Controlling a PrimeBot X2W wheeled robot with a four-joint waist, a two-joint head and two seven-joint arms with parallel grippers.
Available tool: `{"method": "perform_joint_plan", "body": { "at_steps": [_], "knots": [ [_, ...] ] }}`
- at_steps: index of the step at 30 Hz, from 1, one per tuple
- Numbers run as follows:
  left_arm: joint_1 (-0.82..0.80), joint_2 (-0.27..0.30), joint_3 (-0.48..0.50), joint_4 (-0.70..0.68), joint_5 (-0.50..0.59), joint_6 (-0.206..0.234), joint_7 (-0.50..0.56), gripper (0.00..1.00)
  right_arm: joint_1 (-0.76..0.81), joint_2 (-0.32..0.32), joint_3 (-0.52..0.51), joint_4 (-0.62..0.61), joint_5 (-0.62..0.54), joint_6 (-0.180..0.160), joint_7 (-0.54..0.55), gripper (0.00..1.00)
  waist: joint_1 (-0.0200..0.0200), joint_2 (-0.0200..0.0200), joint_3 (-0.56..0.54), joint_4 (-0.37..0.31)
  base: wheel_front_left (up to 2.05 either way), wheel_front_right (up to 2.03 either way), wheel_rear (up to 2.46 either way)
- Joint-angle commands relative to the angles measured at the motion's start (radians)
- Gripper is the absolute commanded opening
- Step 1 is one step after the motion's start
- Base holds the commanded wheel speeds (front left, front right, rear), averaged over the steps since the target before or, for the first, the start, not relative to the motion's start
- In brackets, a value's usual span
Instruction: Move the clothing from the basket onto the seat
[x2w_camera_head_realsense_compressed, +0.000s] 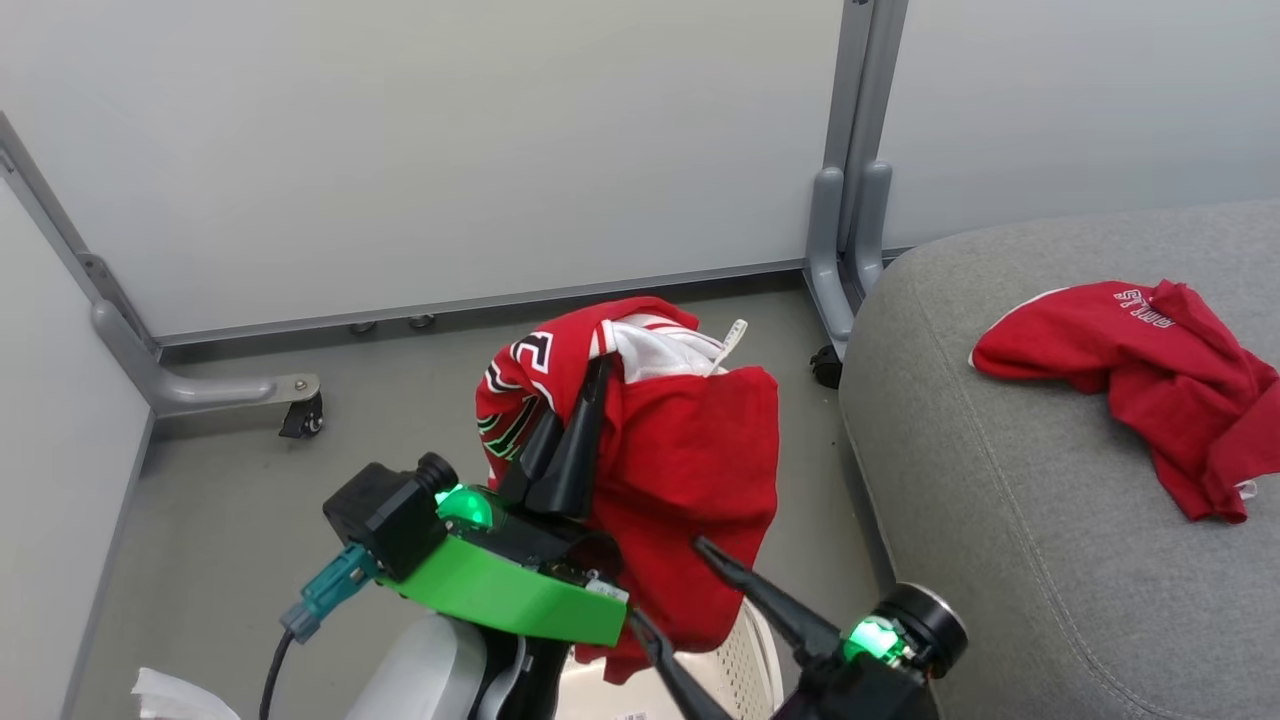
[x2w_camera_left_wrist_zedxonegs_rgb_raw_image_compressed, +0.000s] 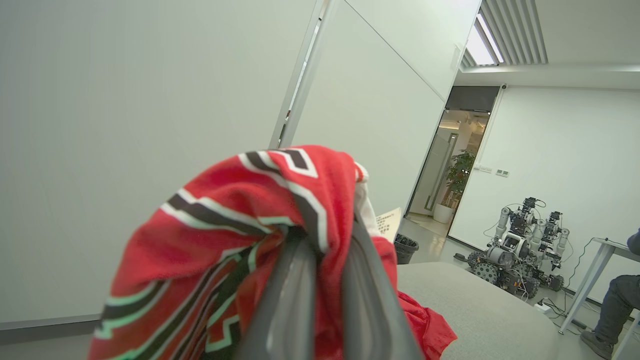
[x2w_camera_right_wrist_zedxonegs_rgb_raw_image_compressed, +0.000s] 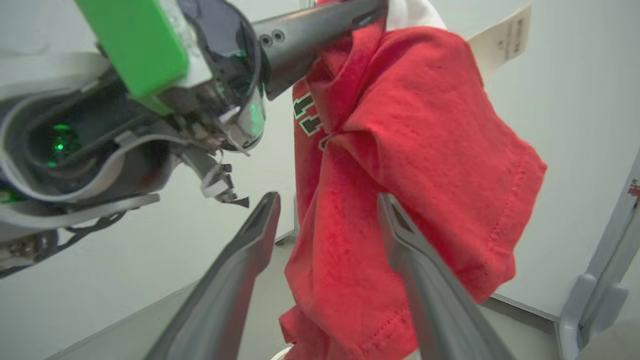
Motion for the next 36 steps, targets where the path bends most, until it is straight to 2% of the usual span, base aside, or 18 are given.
{"method": "perform_joint_plan", "body": {
  "at_steps": [1,4,14,19,36],
  "knots": [
    [-0.026,0.002,-0.001,-0.002,-0.012,0.01,-0.001,0.0,-0.027,-0.012,0.03,0.01,-0.031,-0.001,-0.003,1.0,0.0001,0.0,0.003,0.006,0.0,0.0,0.0],
    [-0.033,0.002,-0.018,-0.013,-0.021,0.023,-0.001,0.0,-0.044,-0.006,0.045,0.044,-0.075,-0.001,-0.003,1.0,0.0001,0.0,0.005,0.013,0.0,0.0,0.0],
    [-0.046,0.002,-0.068,-0.047,-0.026,0.04,-0.001,0.0,-0.065,0.06,-0.084,0.174,-0.198,-0.001,-0.003,1.0,0.0001,0.0,0.009,0.032,0.0,0.0,0.0],
    [-0.046,0.002,-0.093,-0.062,-0.03,0.047,-0.001,0.0,-0.085,0.068,-0.114,0.227,-0.224,-0.001,-0.003,1.0,0.0001,0.0,0.008,0.038,0.0,0.0,0.0],
    [-0.032,0.002,-0.183,-0.06,-0.039,0.055,-0.001,0.0,-0.13,0.071,-0.115,0.22,-0.093,-0.001,-0.003,1.0,0.0001,0.0,0.006,0.072,0.0,0.0,0.0]
  ]
}}
